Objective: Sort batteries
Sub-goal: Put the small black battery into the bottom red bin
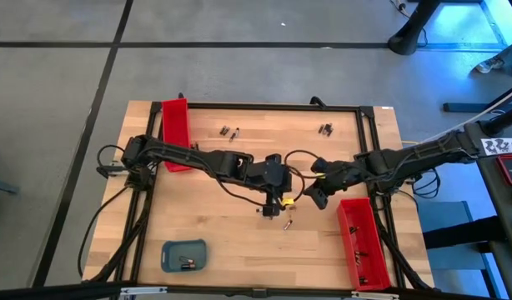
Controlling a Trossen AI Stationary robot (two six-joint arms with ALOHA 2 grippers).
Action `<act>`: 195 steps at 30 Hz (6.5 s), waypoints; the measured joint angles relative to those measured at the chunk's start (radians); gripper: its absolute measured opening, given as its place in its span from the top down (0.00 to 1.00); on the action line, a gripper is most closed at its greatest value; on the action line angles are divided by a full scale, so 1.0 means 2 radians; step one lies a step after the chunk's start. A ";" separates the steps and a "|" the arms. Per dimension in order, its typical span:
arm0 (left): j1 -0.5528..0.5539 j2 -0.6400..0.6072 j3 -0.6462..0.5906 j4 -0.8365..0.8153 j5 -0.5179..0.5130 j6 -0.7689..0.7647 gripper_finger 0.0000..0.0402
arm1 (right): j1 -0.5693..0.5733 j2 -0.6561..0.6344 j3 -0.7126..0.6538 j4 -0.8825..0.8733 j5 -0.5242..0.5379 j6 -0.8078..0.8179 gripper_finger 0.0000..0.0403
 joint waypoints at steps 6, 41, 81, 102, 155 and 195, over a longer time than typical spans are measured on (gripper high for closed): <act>-0.001 0.009 -0.050 -0.001 0.001 0.002 0.99 | 0.000 0.042 -0.024 0.017 0.000 -0.001 0.84; -0.049 -0.020 -0.250 0.163 0.003 -0.222 1.00 | 0.034 0.192 -0.194 0.390 0.100 -0.254 0.62; -0.049 -0.029 -0.250 0.165 -0.018 -0.335 0.99 | -0.002 0.126 -0.359 0.538 0.113 -0.295 0.62; -0.049 -0.029 -0.250 0.165 -0.018 -0.333 0.99 | -0.001 0.259 -0.356 0.649 0.110 -0.309 0.67; -0.047 -0.029 -0.250 0.165 -0.022 -0.285 0.99 | -0.001 -0.022 -0.299 0.570 0.192 -0.259 0.94; -0.023 -0.029 -0.250 0.158 -0.044 -0.203 0.99 | 0.359 -0.138 -0.035 -0.265 0.023 0.070 0.94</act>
